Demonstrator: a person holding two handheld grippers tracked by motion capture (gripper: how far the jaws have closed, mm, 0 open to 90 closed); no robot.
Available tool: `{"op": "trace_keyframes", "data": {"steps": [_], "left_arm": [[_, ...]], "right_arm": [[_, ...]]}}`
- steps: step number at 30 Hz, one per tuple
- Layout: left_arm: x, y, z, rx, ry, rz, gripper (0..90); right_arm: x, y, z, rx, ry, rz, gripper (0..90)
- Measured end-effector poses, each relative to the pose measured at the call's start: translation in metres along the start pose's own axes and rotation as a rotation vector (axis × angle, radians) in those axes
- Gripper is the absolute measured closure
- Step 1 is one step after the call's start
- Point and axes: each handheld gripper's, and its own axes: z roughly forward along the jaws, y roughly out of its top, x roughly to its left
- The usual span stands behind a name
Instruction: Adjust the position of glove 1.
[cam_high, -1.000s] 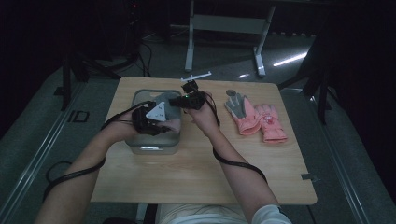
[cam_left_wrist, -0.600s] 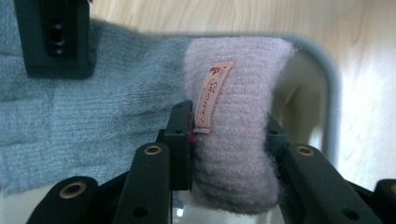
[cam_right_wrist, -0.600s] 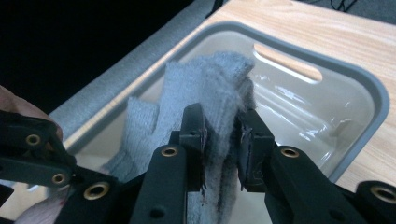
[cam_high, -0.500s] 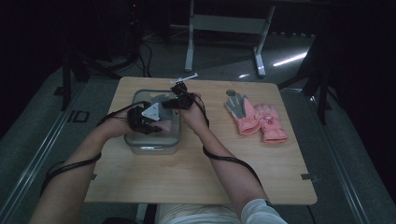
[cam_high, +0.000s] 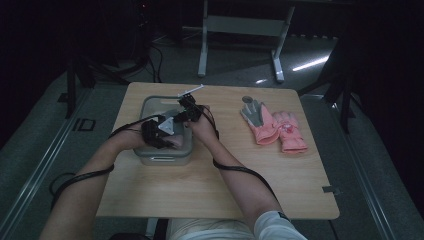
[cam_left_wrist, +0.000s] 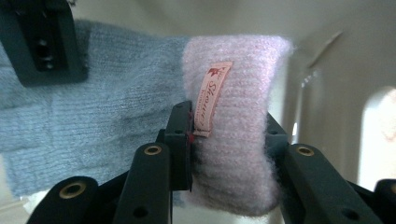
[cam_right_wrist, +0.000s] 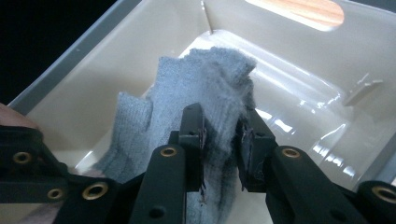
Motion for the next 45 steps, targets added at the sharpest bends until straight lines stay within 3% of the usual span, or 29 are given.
{"op": "trace_keyframes", "data": {"steps": [6, 12, 17, 22, 24, 27, 30, 33, 36, 40, 45], "left_arm": [[0.002, 0.005, 0.008, 0.043, -0.004, 0.024, 65.1], [0.003, 0.009, 0.015, 0.112, -0.017, 0.028, 62.8], [0.004, 0.011, 0.016, 0.115, -0.024, 0.010, 58.6], [0.004, 0.012, 0.012, 0.113, -0.014, -0.044, 48.3], [0.004, 0.012, 0.008, 0.105, -0.002, -0.052, 45.5], [0.007, 0.014, -0.010, 0.067, 0.053, -0.090, 40.7], [0.008, 0.016, -0.024, 0.016, 0.080, -0.137, 39.0], [0.007, 0.021, -0.031, 0.032, 0.092, -0.130, 37.5], [0.007, 0.024, -0.035, 0.009, 0.100, -0.149, 36.2], [0.005, 0.033, -0.037, -0.031, 0.077, -0.166, 36.2], [0.000, 0.053, -0.033, -0.079, 0.062, -0.173, 36.2]], "right_arm": [[0.003, 0.001, 0.002, 0.029, -0.052, -0.029, 71.0], [0.000, 0.001, 0.001, 0.032, -0.037, -0.010, 59.5], [0.000, 0.003, -0.007, 0.001, -0.030, -0.021, 52.6], [-0.005, 0.006, -0.024, -0.040, -0.024, -0.002, 50.8], [-0.006, 0.005, -0.027, -0.047, -0.018, 0.004, 50.1], [-0.009, 0.003, -0.042, -0.073, -0.006, 0.003, 47.9], [-0.012, 0.000, -0.052, -0.097, -0.006, 0.004, 46.9], [-0.013, -0.005, -0.060, -0.116, -0.007, 0.004, 44.9], [-0.014, -0.009, -0.067, -0.130, 0.005, -0.004, 42.1], [-0.018, -0.016, -0.081, -0.164, 0.011, -0.015, 36.7], [-0.031, -0.027, -0.103, -0.194, 0.007, -0.017, 21.7]]}}
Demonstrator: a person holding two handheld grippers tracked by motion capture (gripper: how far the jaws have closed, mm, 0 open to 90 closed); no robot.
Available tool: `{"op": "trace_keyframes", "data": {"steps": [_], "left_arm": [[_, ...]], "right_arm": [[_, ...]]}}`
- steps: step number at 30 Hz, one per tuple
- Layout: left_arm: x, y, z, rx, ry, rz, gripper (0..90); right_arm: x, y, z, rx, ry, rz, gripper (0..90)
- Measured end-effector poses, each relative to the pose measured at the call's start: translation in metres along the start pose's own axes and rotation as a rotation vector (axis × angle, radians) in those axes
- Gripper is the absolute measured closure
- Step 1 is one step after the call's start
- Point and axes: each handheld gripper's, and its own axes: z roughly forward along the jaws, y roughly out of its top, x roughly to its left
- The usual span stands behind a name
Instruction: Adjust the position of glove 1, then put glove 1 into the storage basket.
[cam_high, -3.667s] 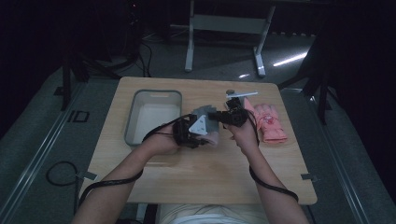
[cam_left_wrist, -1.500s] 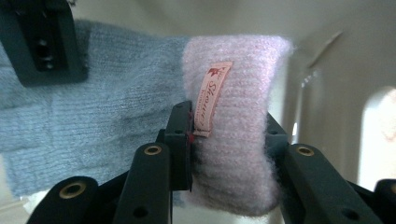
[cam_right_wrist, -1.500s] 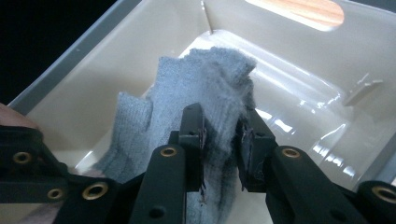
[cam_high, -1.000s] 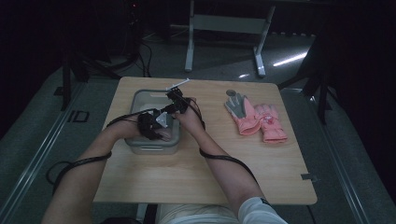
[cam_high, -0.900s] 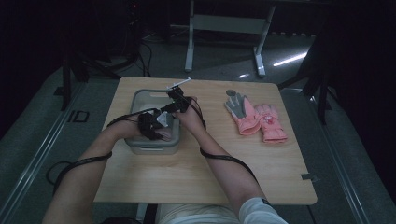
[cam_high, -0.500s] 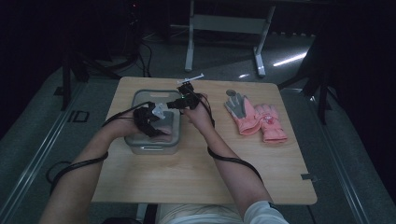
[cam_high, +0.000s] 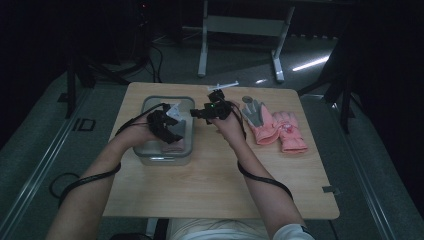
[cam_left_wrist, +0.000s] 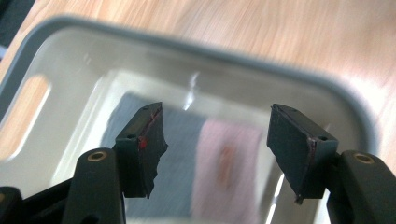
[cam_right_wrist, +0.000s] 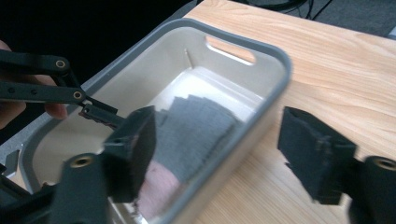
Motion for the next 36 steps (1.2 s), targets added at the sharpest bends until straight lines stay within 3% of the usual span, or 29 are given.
{"op": "trace_keyframes", "data": {"steps": [2, 5, 6, 9, 12, 15, 17, 19, 21, 22, 24, 29, 36], "left_arm": [[-0.004, 0.008, 0.003, -0.021, -0.016, -0.013, 34.3], [-0.009, 0.019, 0.010, -0.037, -0.039, -0.047, 25.3], [-0.012, 0.022, 0.012, -0.042, -0.053, -0.047, 16.7], [-0.019, 0.030, 0.019, -0.045, -0.074, -0.064, 10.9], [-0.026, 0.039, 0.023, -0.052, -0.070, -0.086, 2.8], [-0.035, 0.050, 0.027, -0.087, -0.071, -0.129, 1.5], [-0.043, 0.056, 0.028, -0.113, -0.039, -0.128, 1.5], [-0.048, 0.062, 0.031, -0.127, -0.044, -0.153, 1.5], [-0.048, 0.062, 0.031, -0.127, -0.044, -0.153, 1.5], [-0.058, 0.071, 0.035, -0.152, -0.028, -0.155, 1.5], [-0.065, 0.074, 0.037, -0.162, -0.029, -0.155, 1.5], [-0.080, 0.078, 0.045, -0.151, -0.051, -0.123, 1.5], [-0.110, 0.074, 0.062, -0.146, -0.106, -0.102, 1.5]], "right_arm": [[-0.007, -0.004, -0.009, -0.025, -0.006, 0.013, 20.0], [-0.018, -0.011, -0.023, -0.036, -0.011, -0.003, 16.5], [-0.027, -0.017, -0.032, -0.045, -0.006, -0.017, 14.4], [-0.035, -0.023, -0.042, -0.058, -0.028, -0.043, 13.9], [-0.047, -0.032, -0.059, -0.072, -0.032, -0.063, 13.7], [-0.056, -0.042, -0.074, -0.055, -0.048, -0.067, 13.4], [-0.062, -0.048, -0.085, -0.056, -0.073, -0.067, 11.4], [-0.067, -0.053, -0.094, -0.054, -0.066, -0.070, 11.4], [-0.070, -0.054, -0.098, -0.063, -0.076, -0.071, 11.4], [-0.078, -0.056, -0.107, -0.064, -0.089, -0.075, 22.7], [-0.085, -0.057, -0.112, -0.051, -0.110, -0.076, 33.8], [-0.100, -0.060, -0.114, -0.026, -0.138, -0.071, 41.6], [-0.127, -0.066, -0.110, -0.006, -0.227, -0.088, 52.9]]}}
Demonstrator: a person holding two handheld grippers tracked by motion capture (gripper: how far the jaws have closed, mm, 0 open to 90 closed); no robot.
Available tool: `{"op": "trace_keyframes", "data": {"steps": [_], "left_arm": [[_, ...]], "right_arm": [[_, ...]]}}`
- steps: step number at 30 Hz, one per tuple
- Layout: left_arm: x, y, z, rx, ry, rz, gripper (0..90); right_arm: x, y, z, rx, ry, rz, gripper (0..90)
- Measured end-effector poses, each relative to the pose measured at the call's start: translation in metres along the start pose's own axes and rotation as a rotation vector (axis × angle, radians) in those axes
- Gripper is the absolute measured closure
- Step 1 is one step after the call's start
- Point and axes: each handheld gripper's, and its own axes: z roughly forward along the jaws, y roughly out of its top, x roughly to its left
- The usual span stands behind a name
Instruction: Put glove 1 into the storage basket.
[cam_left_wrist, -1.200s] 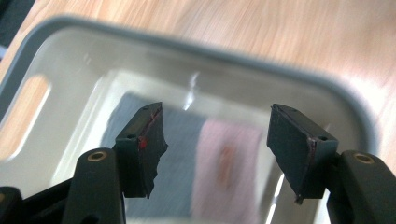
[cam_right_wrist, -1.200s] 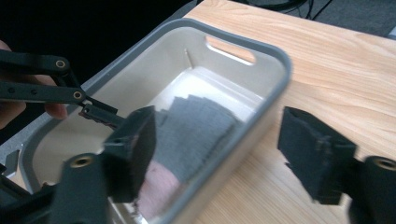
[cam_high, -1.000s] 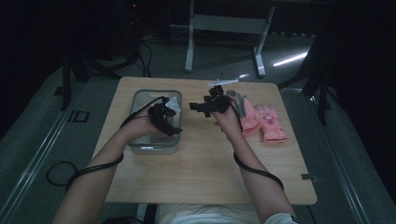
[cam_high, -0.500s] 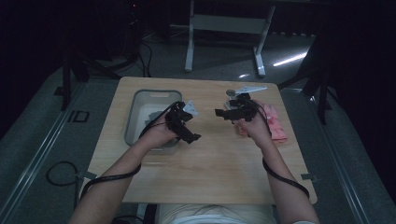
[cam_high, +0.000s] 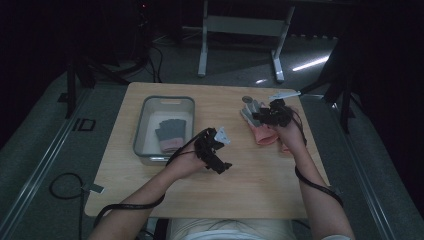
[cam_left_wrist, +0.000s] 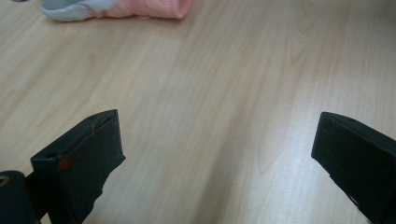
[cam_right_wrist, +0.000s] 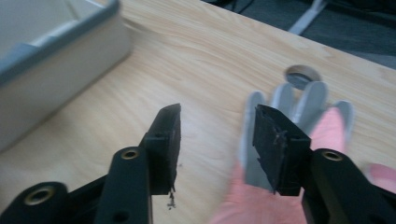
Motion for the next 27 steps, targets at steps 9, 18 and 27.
{"op": "trace_keyframes", "data": {"steps": [9, 18, 27], "left_arm": [[-0.031, -0.026, 0.020, 0.000, -0.035, 0.034, 1.5], [-0.048, -0.051, 0.023, -0.071, -0.020, 0.004, 1.6], [-0.055, -0.071, 0.027, -0.140, 0.019, -0.037, 1.6]], "right_arm": [[-0.024, -0.003, 0.017, 0.055, -0.083, -0.031, 57.9], [-0.038, 0.002, 0.033, 0.120, -0.113, -0.023, 62.2], [-0.044, -0.005, 0.060, 0.181, -0.085, -0.033, 60.2]]}}
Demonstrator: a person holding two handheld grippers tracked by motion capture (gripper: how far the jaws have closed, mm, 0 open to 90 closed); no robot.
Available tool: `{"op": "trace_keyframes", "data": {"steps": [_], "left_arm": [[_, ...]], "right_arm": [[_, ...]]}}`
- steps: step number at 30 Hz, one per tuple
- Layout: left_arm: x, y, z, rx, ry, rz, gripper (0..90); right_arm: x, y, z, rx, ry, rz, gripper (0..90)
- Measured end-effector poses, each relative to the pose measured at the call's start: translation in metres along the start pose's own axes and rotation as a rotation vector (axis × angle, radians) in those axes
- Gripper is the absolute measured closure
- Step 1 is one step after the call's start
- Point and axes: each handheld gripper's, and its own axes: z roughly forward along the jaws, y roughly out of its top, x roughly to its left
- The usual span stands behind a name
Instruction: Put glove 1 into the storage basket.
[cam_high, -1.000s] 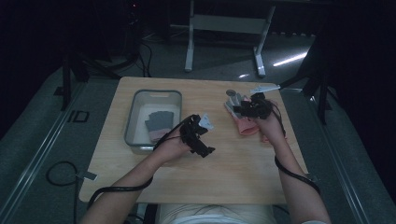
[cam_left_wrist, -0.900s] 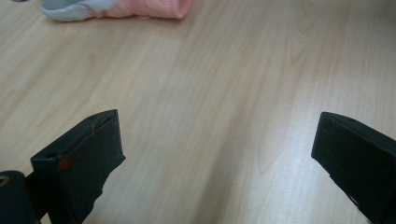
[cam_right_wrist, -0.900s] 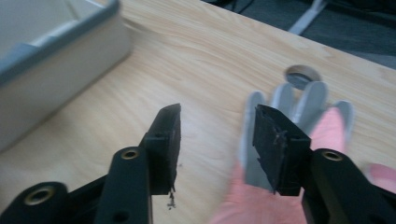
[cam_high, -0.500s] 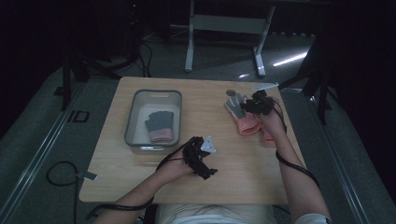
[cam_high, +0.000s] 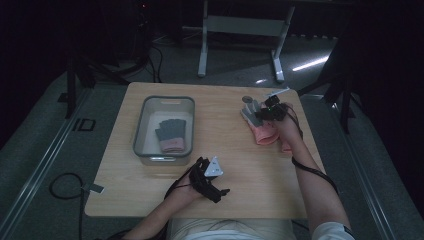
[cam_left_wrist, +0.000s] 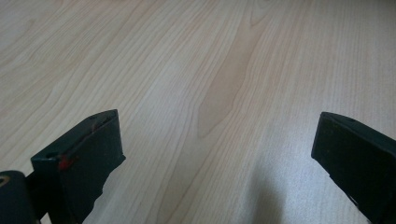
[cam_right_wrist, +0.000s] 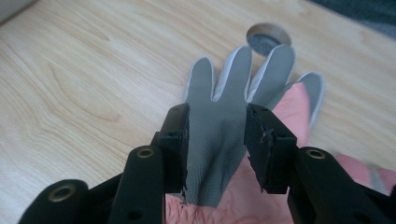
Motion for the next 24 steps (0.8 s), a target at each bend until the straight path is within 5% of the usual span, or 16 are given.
{"op": "trace_keyframes", "data": {"steps": [8, 14, 19, 24], "left_arm": [[-0.009, -0.007, 0.000, -0.007, 0.021, -0.003, 1.6], [-0.013, -0.011, 0.000, 0.000, 0.025, 0.015, 1.5], [-0.011, -0.012, 0.000, -0.012, 0.029, 0.009, 1.6], [-0.007, -0.014, -0.001, -0.024, 0.049, 0.003, 1.6]], "right_arm": [[0.002, -0.012, 0.036, 0.108, -0.036, -0.039, 61.6], [0.002, -0.012, 0.041, 0.115, -0.038, 0.009, 80.1], [-0.001, -0.013, 0.031, 0.069, -0.027, 0.126, 87.4], [0.008, -0.010, -0.002, -0.022, -0.024, 0.165, 87.8]]}}
